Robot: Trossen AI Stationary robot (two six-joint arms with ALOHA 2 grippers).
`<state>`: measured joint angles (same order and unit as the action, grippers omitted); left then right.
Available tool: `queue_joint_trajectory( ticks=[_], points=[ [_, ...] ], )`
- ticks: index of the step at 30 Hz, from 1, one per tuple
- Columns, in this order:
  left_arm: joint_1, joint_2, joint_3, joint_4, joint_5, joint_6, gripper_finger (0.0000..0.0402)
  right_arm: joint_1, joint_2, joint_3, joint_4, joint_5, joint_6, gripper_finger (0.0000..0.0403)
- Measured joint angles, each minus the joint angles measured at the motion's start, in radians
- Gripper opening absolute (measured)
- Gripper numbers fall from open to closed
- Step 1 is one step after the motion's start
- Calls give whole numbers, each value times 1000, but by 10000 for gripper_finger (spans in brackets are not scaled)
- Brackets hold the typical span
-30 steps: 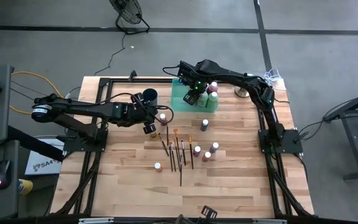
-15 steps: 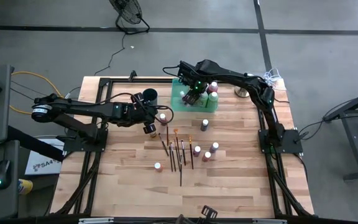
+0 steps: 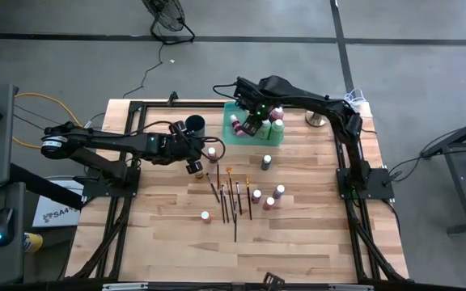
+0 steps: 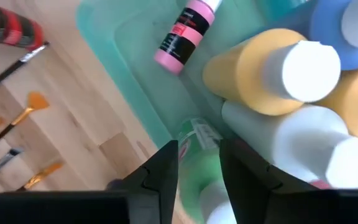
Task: Pick & Place Paint Supplies
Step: Put the small yellow paint bottle into the green bin
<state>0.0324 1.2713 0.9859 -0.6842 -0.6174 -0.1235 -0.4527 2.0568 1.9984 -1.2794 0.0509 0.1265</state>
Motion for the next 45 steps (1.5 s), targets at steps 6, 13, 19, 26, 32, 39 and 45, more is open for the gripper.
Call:
queue_joint_trajectory(
  ticks=[6, 13, 19, 26, 32, 39, 45],
  points=[
    [0, -1, -9, -41, -3, -34, 198, 47, -79, 0, -25, 1, -2, 104],
    [0, -1, -88, -37, -3, -39, 198, 142, -171, 0, -111, 58, 5, 103],
    [0, -24, -89, -44, 44, -36, 198, 247, -235, -1, -157, 167, 49, 103],
    [0, -158, -127, -7, 213, 43, 198, 386, -376, -236, -45, 232, 62, 103],
    [0, -297, -206, 53, 321, 67, 198, 461, -609, -602, 244, 236, 64, 103],
    [-1, -314, -238, 116, 435, 72, 198, 502, -863, -953, 544, 230, 118, 103],
    [0, -256, -238, 99, 444, 74, 198, 539, -981, -1149, 698, 228, 189, 103]
  ],
)
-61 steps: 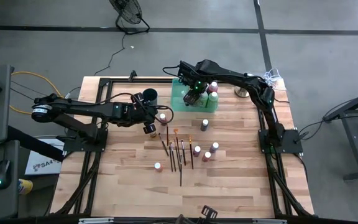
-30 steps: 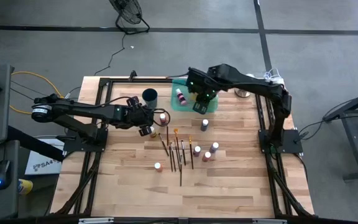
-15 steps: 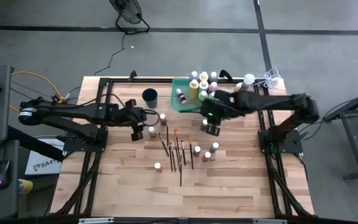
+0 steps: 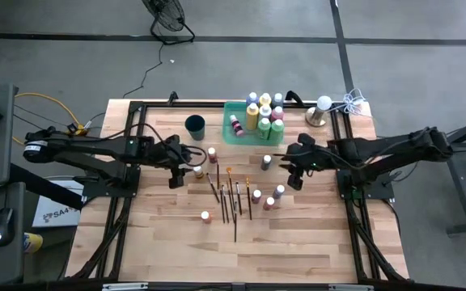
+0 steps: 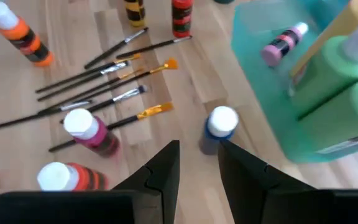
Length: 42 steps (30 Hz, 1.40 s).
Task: Pick & Place Paint Supplies
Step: Put the small yellow paint bottle into the green bin
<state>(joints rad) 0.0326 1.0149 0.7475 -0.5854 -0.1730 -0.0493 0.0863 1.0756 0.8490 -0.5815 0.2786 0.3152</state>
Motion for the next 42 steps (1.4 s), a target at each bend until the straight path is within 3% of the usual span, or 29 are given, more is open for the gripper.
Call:
queue_joint_trajectory(
  ticks=[6, 15, 20, 27, 42],
  points=[
    [0, 56, 0, 3, 5, 21, 207, 43, -17, -89, 58, 6, 50, 103],
    [0, 104, 0, 39, 5, 19, 308, 91, -6, -99, 114, 13, 57, 103],
    [0, 159, 0, 98, 5, 19, 319, 106, -6, -100, 123, 37, 55, 103],
    [0, 212, 0, 114, 5, 17, 281, 107, -6, -100, 124, 37, 56, 103],
    [0, 213, 0, 135, 6, 15, 114, 107, -6, -100, 125, 37, 55, 103]
  ],
)
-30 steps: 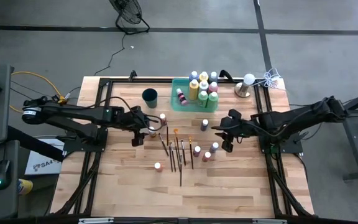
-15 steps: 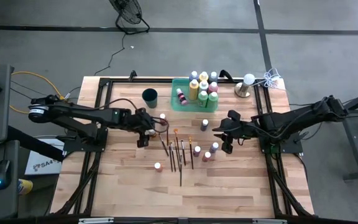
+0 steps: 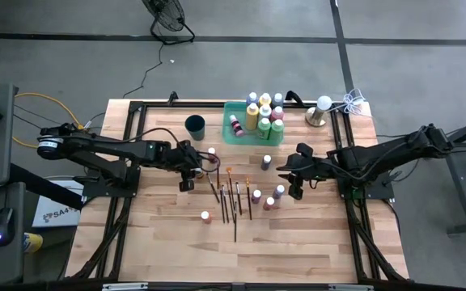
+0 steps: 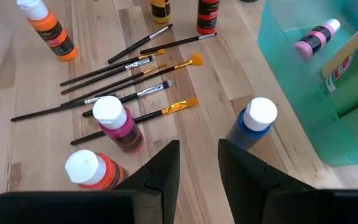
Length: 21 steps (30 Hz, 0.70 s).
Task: Pick & Place Paint Supplies
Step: Put the small yellow paint bottle into the green bin
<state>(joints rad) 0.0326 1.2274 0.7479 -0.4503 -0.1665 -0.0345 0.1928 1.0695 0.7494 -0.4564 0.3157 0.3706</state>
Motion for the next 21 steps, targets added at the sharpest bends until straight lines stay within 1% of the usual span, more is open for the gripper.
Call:
queue_joint_trajectory(
  ticks=[8, 13, 18, 21],
  points=[
    [0, 0, 20, -9, 1, 0, 114, 0, 0, 0, 0, 0, 0, 103],
    [0, 0, 109, -58, 0, 30, 115, 0, 0, 0, 1, 0, 0, 103],
    [0, 0, 207, -65, -1, 134, 116, 0, 0, 0, 4, 0, 0, 103],
    [0, 0, 257, -66, -27, 193, 116, 0, 0, 0, 5, 0, 0, 103]
  ],
)
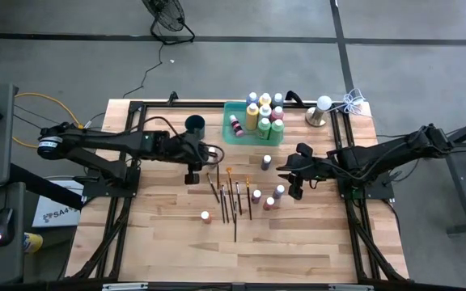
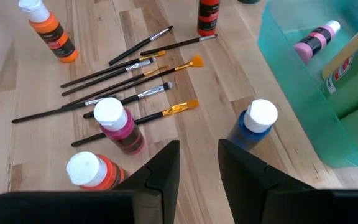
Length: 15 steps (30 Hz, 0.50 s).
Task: Pick & Place Paint Supplies
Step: Put the small yellow paint bottle into the green bin
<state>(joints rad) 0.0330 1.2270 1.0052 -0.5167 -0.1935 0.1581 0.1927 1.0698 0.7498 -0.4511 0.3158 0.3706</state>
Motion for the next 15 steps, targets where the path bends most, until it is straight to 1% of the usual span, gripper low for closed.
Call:
queue_joint_trajectory(
  ticks=[3, 7, 11, 15],
  points=[
    [1, 0, 46, 9, -28, 54, 117, 0, 0, 0, 0, 0, 0, 103],
    [36, 2, 94, 53, -21, 127, 117, -1, 0, 0, 18, 0, -1, 103],
    [114, 32, 132, 69, 36, 162, 117, -1, 0, 0, 23, 1, -8, 103],
    [202, 99, 177, 80, 129, 179, 117, -4, 0, 0, 23, 5, -8, 103]
  ],
)
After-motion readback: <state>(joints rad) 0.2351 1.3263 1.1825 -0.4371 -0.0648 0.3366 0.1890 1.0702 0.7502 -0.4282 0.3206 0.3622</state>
